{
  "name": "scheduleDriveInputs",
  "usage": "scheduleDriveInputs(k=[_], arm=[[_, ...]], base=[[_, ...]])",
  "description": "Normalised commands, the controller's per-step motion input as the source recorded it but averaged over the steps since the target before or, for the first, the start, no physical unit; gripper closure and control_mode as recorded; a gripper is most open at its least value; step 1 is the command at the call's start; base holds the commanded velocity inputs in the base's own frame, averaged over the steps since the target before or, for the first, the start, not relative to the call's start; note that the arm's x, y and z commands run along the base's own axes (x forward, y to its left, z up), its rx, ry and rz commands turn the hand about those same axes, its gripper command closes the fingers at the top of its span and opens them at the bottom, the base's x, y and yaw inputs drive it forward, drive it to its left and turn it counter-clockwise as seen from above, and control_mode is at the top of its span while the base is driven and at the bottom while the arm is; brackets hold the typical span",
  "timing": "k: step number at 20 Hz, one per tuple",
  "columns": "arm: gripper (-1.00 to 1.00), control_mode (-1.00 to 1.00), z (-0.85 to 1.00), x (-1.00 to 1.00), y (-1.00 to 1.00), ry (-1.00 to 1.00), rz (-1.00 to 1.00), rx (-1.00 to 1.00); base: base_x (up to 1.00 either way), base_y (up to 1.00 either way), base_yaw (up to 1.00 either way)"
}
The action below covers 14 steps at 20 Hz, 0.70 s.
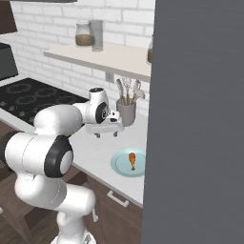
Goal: Pick up the knife from the drawer and place it on the cutting board. Then place the meat from the plate to the cutting board.
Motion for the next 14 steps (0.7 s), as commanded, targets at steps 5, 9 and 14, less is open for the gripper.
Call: scheduleDriveInputs(k=[5,9,14], arm=[[-1.00,-1.00,-0.20,-0.11,-0.90,0.13,0.00,0.02],[-1.00,-1.00,-0.31,-0.29,-0.64,0.08,0.00,0.00],[-1.00,-1.00,-0.48,-0.03,-0.38,0.10,0.01,0.00]], base=[[0.00,0.00,0.00],[0.00,0.00,0.00],[0.00,0.00,0.00]])
